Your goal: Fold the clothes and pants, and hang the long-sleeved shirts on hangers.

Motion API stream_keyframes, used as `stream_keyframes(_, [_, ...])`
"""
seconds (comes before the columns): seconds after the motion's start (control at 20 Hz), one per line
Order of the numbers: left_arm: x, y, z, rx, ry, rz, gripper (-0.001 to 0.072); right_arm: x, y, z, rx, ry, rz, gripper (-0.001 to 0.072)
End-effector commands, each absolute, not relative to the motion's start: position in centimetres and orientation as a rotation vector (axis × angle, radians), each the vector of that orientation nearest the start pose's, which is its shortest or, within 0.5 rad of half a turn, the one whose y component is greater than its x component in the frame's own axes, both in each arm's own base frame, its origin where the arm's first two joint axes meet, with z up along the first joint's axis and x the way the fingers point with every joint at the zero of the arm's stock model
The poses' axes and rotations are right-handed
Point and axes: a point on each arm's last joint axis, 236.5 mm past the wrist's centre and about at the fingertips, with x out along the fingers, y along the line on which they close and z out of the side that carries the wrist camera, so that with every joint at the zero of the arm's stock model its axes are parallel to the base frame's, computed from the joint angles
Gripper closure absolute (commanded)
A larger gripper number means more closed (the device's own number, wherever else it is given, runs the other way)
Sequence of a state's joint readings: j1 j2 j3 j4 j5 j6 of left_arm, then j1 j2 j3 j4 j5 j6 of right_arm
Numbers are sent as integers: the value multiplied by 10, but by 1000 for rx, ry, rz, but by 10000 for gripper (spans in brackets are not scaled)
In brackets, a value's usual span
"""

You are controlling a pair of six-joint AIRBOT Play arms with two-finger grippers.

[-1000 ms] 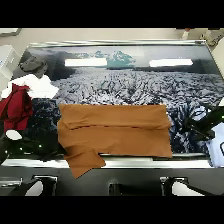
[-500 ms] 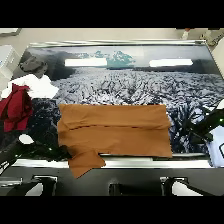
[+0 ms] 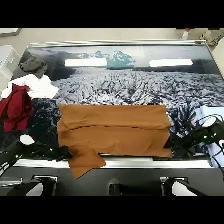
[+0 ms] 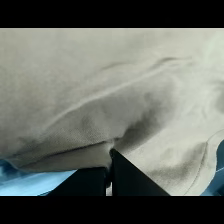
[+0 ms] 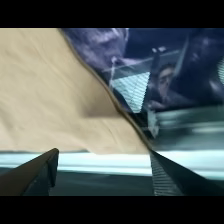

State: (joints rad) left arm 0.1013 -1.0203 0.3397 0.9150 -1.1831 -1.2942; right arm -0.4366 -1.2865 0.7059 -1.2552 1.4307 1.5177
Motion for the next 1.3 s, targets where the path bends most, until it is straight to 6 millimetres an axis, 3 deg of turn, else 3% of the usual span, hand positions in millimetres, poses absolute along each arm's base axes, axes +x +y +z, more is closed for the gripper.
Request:
stream_keyframes(0.0, [156, -119, -103, -614, 1662, -363, 683, 196, -5, -105, 748, 1812, -73, 90])
stream_keyframes(0.25, [158, -119, -100, -608, 1646, -366, 683, 198, -6, -109, 751, 1806, -83, 91])
stream_keyframes(0.35, [158, -119, -100, -608, 1646, -366, 683, 196, 1, -110, 779, 1812, -73, 167])
stream_keyframes(0.4, [158, -119, -100, -608, 1646, -366, 683, 195, 6, -110, 802, 1815, -57, 251])
stream_keyframes(0.5, [163, -119, -98, -603, 1635, -369, 683, 190, 16, -103, 818, 1837, 5, 639])
stream_keyframes(0.55, [170, -118, -93, -594, 1615, -374, 683, 189, 19, -99, 812, 1849, 39, 674])
stream_keyframes(0.65, [194, -112, -76, -564, 1550, -380, 684, 197, 15, -90, 794, 1834, 62, 676])
stream_keyframes(0.75, [225, -100, -48, -524, 1471, -382, 685, 228, 6, -74, 777, 1746, 67, 678])
stream_keyframes(0.9, [279, -82, -9, -466, 1328, -350, 686, 299, -15, -39, 770, 1515, 35, 678])
stream_keyframes(1.0, [314, -75, 5, -453, 1258, -334, 686, 340, -32, -27, 770, 1386, -1, 678])
stream_keyframes(1.05, [333, -71, 8, -451, 1238, -325, 686, 354, -34, -26, 759, 1359, -3, 678])
stream_keyframes(1.15, [363, -70, 5, -448, 1245, -330, 685, 384, -18, -34, 739, 1329, 24, 677])
stream_keyframes(1.25, [391, -71, -2, -442, 1258, -341, 685, 405, -12, -51, 651, 1332, 13, 676])
